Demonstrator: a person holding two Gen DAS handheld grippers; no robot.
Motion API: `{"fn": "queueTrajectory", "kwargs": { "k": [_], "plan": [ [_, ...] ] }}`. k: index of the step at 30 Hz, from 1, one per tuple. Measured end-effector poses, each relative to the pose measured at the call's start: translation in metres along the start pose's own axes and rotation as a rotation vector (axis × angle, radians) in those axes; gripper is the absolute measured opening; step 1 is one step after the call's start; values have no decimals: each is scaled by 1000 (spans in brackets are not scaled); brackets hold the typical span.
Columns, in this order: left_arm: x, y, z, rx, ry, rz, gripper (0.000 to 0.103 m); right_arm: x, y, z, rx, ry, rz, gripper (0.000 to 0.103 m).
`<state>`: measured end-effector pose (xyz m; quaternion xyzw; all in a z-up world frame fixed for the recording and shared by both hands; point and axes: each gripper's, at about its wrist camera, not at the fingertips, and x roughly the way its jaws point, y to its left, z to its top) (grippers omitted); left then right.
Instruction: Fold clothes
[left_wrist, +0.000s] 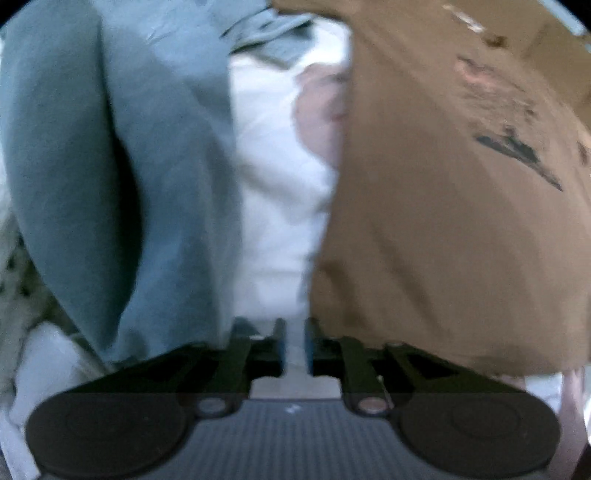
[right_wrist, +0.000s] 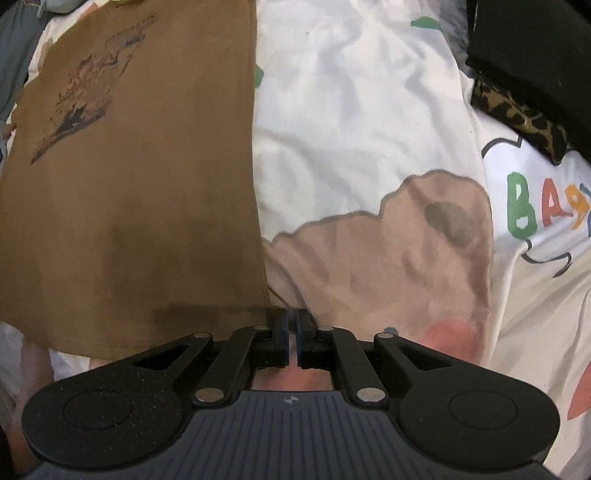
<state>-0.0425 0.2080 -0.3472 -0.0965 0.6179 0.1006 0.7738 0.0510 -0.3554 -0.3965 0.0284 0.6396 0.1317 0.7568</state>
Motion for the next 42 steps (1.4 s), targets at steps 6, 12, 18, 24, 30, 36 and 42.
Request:
{"fn": "queueTrajectory", "kwargs": {
  "k": [6,12,18,24,30,36,42],
  "plan": [
    [2,-6,2,66,-49,-35,40,-11,-3,-8,-6,-52,45,48],
    [26,-14,10,109,-12,-58,38,-12,-7,-9,2,-70,64,48],
    [31,-5,9,77,9,-74,22,-8,-4,-5,23,-77,115,48],
    [20,2,6,58,12,-83,3,-27,-13,-6,86,-143,135,48],
    [15,1,3,57,9,-61,3,-15,-3,-10,24,-109,134,48],
    [6,4,1,36,12,-65,2,-5,-4,-5,42,-40,139,42],
    [-24,7,-1,31,-9,-85,2,-11,-5,1,40,4,150,3]
  ]
}}
